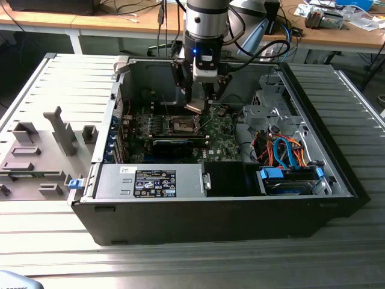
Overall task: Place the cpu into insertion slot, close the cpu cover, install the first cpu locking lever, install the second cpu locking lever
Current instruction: 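Place the cpu into insertion slot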
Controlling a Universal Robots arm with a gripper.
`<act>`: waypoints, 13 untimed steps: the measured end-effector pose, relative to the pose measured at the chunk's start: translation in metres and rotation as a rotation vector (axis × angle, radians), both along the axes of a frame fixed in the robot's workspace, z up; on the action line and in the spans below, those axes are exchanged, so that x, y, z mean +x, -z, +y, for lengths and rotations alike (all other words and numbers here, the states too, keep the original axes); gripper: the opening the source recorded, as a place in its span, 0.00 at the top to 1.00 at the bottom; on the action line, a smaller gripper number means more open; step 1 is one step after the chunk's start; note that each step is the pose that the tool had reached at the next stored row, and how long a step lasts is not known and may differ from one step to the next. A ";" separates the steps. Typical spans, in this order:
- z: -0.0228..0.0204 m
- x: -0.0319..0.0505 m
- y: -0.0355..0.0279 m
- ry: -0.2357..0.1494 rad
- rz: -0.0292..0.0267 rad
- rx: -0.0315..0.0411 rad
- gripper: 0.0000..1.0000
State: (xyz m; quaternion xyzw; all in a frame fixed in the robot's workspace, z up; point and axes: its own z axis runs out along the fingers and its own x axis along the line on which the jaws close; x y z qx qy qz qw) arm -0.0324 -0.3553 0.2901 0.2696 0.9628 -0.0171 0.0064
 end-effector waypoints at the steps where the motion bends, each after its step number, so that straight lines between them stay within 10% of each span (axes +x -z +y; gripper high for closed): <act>1: 0.0000 0.0000 0.0000 0.001 0.0001 0.0000 0.46; 13: 0.0000 0.0000 0.0007 0.008 0.0001 0.0000 0.46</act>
